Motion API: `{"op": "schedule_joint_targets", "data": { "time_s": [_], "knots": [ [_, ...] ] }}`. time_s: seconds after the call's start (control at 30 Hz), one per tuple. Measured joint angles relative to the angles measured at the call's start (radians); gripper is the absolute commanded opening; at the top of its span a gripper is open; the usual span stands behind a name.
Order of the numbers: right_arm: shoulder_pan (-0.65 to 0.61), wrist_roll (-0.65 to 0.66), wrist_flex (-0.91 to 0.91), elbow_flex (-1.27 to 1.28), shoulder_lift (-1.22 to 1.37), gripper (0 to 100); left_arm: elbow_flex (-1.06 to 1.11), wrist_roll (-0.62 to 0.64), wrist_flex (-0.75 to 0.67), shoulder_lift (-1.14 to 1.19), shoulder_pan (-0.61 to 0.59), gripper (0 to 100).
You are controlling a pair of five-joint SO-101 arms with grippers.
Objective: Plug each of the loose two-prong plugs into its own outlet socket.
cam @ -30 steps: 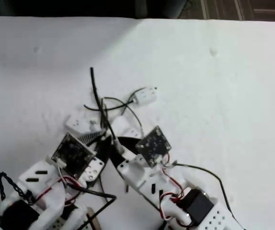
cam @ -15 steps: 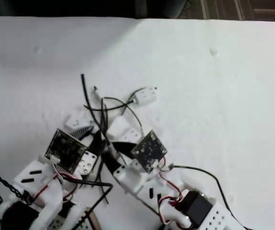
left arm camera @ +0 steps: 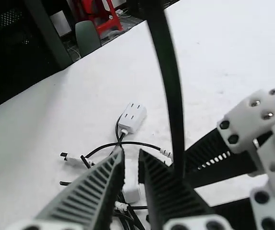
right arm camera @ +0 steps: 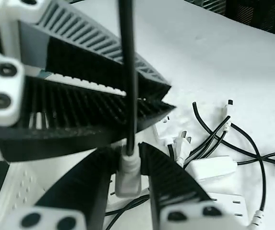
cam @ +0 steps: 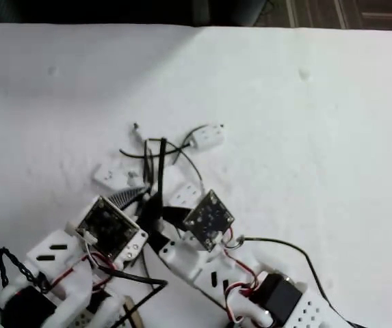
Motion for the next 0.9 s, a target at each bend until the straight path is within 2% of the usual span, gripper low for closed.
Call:
{"op": "schedule_joint_targets", "data": {
  "time_s": [0.1, 0.33, 0.47, 0.9],
  "knots": [
    [0.044, 0.002, 0.0, 0.0, 0.0, 1.6, 0.0, 0.0, 0.0, 0.0, -0.069, 7],
    [0.219, 0.054, 0.0, 0.0, 0.011, 1.6, 0.0, -0.002, 0.0, 0.0, -0.365, 7],
    [0.302, 0.078, -0.031, 0.0, 0.117, 1.6, 0.037, -0.002, 0.0, 0.0, -0.503, 7],
    [0.353, 0.14, -0.448, 0.0, 0.732, 1.6, 0.227, -0.014, 0.0, 0.0, -0.697, 7]
  ]
}}
